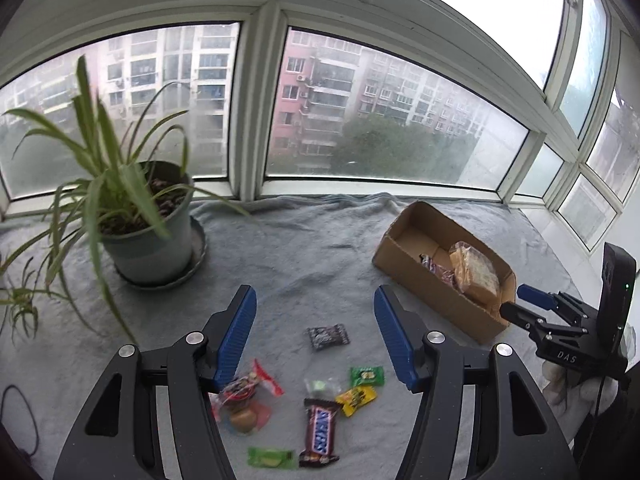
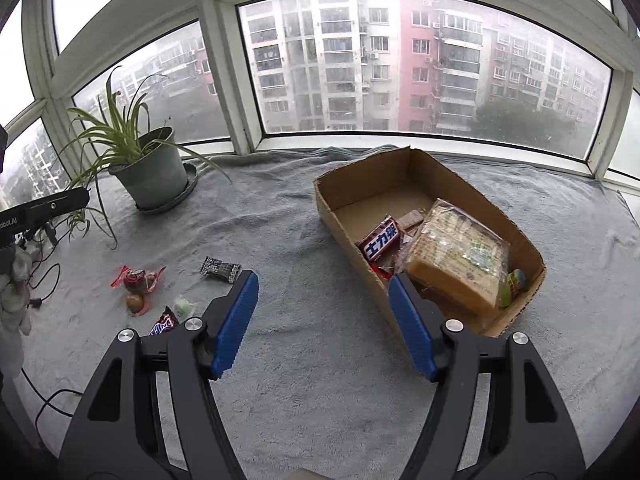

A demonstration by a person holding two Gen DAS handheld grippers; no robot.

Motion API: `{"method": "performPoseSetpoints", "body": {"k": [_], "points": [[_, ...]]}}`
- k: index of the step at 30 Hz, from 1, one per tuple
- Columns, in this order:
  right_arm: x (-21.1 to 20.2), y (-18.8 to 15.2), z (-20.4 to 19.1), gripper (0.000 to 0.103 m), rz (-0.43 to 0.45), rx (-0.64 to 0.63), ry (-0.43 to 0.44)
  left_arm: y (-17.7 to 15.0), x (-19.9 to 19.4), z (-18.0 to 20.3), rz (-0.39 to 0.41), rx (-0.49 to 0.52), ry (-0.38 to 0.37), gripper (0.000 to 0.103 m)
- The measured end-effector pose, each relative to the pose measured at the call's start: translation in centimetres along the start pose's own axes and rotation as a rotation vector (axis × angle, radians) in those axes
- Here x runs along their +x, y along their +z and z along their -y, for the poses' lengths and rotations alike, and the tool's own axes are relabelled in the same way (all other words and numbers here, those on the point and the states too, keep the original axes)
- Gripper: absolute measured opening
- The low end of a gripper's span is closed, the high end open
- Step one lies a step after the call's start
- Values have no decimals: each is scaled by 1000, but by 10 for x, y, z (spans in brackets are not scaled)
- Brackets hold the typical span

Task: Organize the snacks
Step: 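Move the right gripper to the green candy while the left moves to a Snickers bar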

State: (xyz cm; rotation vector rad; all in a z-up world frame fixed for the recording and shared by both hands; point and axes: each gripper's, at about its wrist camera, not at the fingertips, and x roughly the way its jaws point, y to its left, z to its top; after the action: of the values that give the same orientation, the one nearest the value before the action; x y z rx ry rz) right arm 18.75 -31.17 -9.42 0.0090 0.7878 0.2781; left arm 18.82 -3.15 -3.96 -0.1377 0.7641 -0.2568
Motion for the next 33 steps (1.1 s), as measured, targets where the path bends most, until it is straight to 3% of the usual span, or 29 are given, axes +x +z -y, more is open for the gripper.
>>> {"method": "performPoseSetpoints", "body": {"k": [7, 17, 23, 28, 33], "points": [[21, -4, -26, 70, -66, -102, 50, -34, -8, -24, -44, -72, 19, 61], [69, -15, -62, 70, -202, -289, 148, -81, 8, -17, -152, -89, -18, 60], [102, -26, -85, 57, -299, -407, 186, -107, 29, -8, -230, -83, -39, 51], [121, -32, -93, 56, -345, -449, 204, -117, 41, -3, -263, -71, -43, 47], [135, -33, -98, 47, -371, -471, 199, -122, 50, 0, -287, -54, -37, 45]]}}
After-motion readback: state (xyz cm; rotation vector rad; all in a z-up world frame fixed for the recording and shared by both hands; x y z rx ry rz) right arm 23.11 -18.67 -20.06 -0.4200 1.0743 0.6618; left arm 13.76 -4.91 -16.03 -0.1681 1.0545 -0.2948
